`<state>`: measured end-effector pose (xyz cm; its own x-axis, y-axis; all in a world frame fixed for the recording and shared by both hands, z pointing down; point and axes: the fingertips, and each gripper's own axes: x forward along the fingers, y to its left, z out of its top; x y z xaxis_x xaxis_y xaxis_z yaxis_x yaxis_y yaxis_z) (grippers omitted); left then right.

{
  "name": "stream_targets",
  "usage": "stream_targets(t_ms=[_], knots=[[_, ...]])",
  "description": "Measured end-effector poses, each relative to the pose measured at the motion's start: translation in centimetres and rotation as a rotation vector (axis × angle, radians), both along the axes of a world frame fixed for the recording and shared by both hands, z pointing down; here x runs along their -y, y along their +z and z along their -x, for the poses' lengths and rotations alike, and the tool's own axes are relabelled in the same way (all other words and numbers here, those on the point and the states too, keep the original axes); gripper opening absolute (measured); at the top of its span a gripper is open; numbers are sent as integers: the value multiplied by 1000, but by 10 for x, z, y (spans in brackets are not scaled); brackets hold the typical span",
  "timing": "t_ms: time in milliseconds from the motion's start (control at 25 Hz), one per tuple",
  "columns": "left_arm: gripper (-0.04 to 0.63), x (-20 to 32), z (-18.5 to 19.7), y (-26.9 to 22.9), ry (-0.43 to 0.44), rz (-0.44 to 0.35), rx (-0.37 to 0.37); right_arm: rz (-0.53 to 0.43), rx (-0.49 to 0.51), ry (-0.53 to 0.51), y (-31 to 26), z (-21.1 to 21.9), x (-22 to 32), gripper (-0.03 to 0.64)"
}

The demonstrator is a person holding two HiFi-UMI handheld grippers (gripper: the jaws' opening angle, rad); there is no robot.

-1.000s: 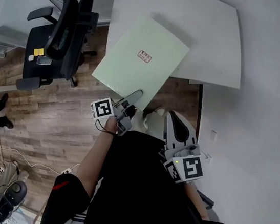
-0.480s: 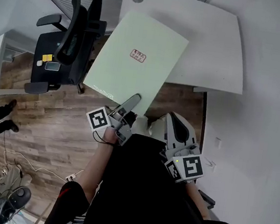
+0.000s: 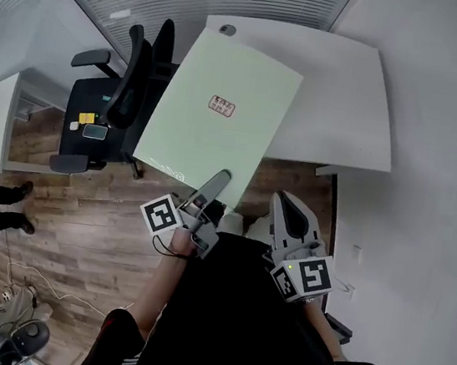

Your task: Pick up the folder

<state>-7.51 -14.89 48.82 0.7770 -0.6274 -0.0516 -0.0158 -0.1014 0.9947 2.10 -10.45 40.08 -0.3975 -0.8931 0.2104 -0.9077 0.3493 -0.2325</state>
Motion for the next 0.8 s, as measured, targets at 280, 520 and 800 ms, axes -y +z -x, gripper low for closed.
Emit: stream_targets(t_ms=[280,520,800], knots=[[279,-9,-5,-29,7,-29,-31,-42,-4,19,-12,0,-1,2],[279,-20,-18,-49,37,-23,-45,-62,11,47,-18,-9,-6,2],[279,-32,-19,-58,60,-45,-10,-75,24,52,-22,-12,-6,2]])
